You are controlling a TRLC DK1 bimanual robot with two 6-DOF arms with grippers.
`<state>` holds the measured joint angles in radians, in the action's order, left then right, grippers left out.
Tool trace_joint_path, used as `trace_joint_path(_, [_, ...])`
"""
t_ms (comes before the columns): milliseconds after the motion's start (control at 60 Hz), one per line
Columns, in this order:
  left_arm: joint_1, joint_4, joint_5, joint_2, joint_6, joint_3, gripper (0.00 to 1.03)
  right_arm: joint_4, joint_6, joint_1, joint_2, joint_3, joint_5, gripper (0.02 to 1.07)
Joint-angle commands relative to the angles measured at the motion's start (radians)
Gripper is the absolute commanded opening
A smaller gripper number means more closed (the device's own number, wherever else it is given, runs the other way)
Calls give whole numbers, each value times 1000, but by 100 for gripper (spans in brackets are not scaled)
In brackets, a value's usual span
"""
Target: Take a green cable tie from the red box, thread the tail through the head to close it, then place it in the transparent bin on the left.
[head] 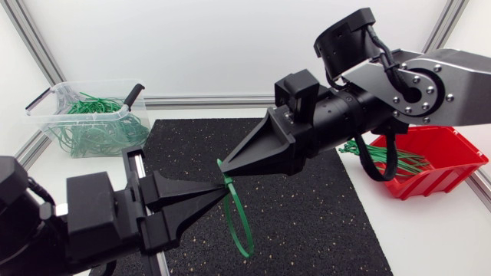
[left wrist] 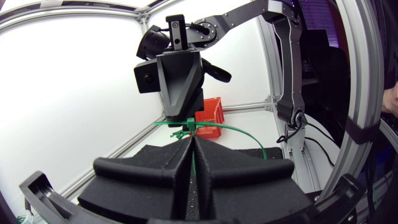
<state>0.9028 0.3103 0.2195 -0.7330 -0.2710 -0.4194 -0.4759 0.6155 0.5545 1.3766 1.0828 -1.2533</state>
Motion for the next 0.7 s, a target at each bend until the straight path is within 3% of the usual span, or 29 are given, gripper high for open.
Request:
trace_joint_path(0, [27, -4, -22, -9, -28, 10, 4, -18, -30, -4, 2, 16, -1, 8])
trace_joint_path(217, [113, -20, -94, 4, -40, 8, 4, -44, -28, -13, 7, 39, 45, 8])
trace_joint_path(400, [246, -40, -197, 21, -40, 8, 4, -46, -26, -48, 67, 65, 75, 8])
trace_joint_path(567, [235, -57, -216, 18, -36, -1, 4, -46, -34, -36, 29, 29, 83, 8])
trace_joint_path(683, [165, -59, -216, 7, -20, -9, 4, -7, -94, -16, -28, -34, 193, 8])
